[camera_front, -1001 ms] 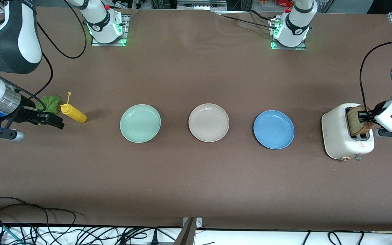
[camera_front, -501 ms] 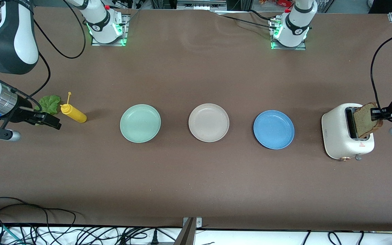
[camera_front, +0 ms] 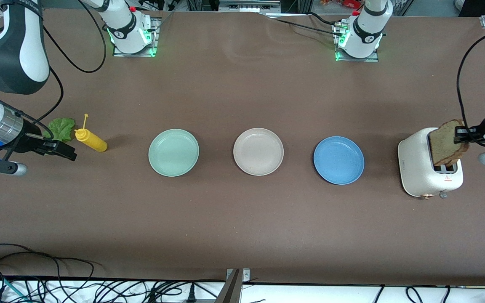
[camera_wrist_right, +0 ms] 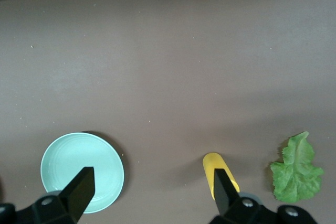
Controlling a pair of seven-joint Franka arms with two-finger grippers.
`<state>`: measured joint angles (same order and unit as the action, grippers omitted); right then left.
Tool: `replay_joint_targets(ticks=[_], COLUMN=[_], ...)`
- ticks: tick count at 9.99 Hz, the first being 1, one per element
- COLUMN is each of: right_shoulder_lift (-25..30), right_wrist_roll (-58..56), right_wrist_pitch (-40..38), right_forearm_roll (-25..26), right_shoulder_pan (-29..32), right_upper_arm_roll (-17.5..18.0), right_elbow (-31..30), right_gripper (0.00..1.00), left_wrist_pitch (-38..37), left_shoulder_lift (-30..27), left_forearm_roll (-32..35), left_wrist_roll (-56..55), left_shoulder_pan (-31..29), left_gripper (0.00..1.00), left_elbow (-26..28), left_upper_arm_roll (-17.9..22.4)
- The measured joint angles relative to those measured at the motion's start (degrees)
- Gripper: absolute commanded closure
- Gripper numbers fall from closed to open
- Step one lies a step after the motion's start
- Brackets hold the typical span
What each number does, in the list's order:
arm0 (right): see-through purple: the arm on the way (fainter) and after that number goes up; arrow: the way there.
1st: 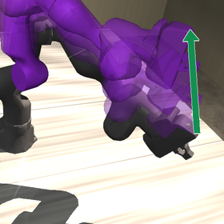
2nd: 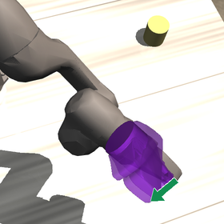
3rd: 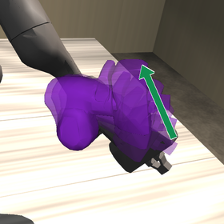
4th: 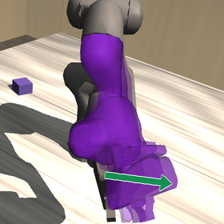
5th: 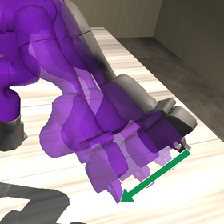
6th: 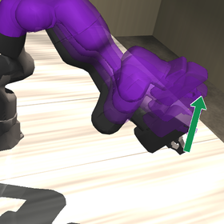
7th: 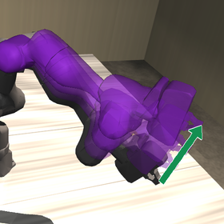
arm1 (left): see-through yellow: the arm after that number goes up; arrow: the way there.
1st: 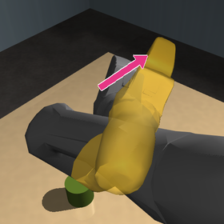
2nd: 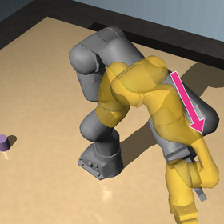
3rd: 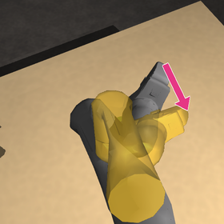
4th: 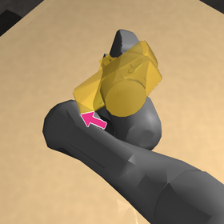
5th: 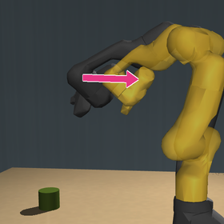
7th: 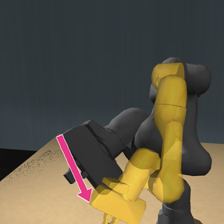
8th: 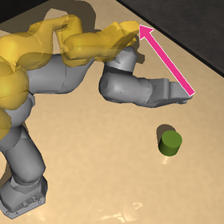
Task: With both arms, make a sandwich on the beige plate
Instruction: 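Lift the bread slice out of the toaster with the left gripper, then carry the bread slice onto the beige plate and release it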
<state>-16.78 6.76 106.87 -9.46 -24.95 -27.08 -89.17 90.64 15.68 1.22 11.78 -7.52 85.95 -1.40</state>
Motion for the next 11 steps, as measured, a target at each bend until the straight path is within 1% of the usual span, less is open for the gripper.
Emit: replay_joint_targets(ticks=[3, 5, 7, 8, 10, 11], right_shoulder_lift=[-0.1, -0.2, -0.2, -0.2, -0.2, -0.3], right_wrist_roll=[0.0, 0.0, 0.0, 0.0, 0.0, 0.0], right_wrist_pitch=[0.5, 0.5, 0.5, 0.6, 0.6, 0.6], right_forearm_roll=[0.0, 0.0, 0.0, 0.0, 0.0, 0.0], right_shoulder_pan=[0.0, 0.0, 0.0, 0.0, 0.0, 0.0], right_upper_arm_roll=[0.0, 0.0, 0.0, 0.0, 0.0, 0.0], right_elbow=[0.0, 0.0, 0.0, 0.0, 0.0, 0.0], right_gripper=[0.00, 0.00, 0.00, 0.00, 0.00, 0.00], left_wrist_pitch=[-1.4, -1.4, -1.5, -1.6, -1.8, -1.8], left_shoulder_lift=[0.6, 1.3, 2.7, 3.8, 7.9, 10.3], left_forearm_roll=[-9.0, -15.5, -20.4, -23.9, -32.6, -35.1], left_wrist_roll=[-1.1, -2.7, -6.4, -8.6, -10.3, -10.1], left_shoulder_pan=[4.7, 6.6, 8.6, 9.8, 11.8, 12.5], left_gripper=[1.00, 1.00, 1.00, 1.00, 1.00, 1.00], left_elbow=[-0.2, -0.3, -0.3, -0.3, -0.2, -0.3], left_upper_arm_roll=[-0.1, -0.1, -0.1, -0.1, -0.2, -0.2])
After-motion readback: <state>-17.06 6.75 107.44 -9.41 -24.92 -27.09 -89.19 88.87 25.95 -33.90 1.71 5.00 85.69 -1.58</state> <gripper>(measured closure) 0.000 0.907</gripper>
